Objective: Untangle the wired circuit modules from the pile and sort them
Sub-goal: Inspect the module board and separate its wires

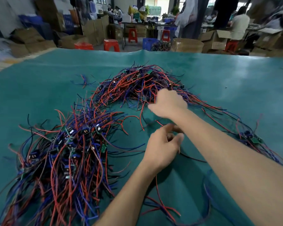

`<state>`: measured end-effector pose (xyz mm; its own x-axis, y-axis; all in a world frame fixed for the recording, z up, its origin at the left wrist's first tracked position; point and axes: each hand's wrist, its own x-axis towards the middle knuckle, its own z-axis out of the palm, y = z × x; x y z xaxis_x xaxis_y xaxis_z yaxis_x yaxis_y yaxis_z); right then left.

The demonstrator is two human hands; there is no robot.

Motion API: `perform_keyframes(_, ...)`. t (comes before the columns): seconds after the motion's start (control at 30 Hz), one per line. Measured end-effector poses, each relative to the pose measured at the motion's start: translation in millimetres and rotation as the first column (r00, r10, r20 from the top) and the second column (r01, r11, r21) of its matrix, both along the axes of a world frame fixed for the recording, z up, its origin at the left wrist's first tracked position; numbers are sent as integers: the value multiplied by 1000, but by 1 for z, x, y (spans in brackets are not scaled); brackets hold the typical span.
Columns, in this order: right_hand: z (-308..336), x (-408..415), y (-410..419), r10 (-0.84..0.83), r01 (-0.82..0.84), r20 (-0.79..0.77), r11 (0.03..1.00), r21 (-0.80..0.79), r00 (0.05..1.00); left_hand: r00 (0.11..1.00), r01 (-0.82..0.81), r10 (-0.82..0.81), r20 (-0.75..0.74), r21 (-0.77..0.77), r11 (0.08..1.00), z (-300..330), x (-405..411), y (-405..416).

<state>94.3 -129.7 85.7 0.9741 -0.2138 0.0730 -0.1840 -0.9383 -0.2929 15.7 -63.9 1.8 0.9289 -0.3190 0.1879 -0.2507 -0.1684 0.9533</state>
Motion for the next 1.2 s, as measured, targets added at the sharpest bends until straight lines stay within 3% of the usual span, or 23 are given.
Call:
perform_keyframes(0.1, -25, 5, -28, -97, 92, -84, 994, -64, 992, 999, -26, 24, 48, 31, 999, -1, 2, 0)
perform_keyframes(0.3, -30, 12, -58, -76, 74, -114, 997, -20, 991, 999, -39, 38, -10, -14, 999, -1, 1, -1)
perform_keyframes(0.57, -28, 5, -77, -66, 67, 47, 997, -34, 997, 996, -37, 33, -88, -42, 998, -2, 0, -3)
perform_keyframes(0.87, -27, 28, -74, 2, 8, -191, 999, 52, 982, 996, -19, 13, -89, -65, 998, 0, -1, 0)
perform_keyframes(0.97, -15, 23, -86, -1, 23, -122, 983, 180, 993, 996, -31, 25, -87, -68, 997, -1, 0, 1)
perform_keyframes(1.03, -6, 15, -95, 6, 27, -92, 937, 347, 996, 995, -33, 25, -97, -75, 997, -1, 0, 1)
perform_keyframes(1.1, 2, 4, -103, 12, 24, -62, 833, 552, 998, 993, -34, 24, -118, -84, 996, -2, 0, 1)
perform_keyframes(1.2, 6, -17, -113, -51, -17, 71, 684, 730, 996, 994, -43, 34, -103, -84, 996, -3, 1, 0)
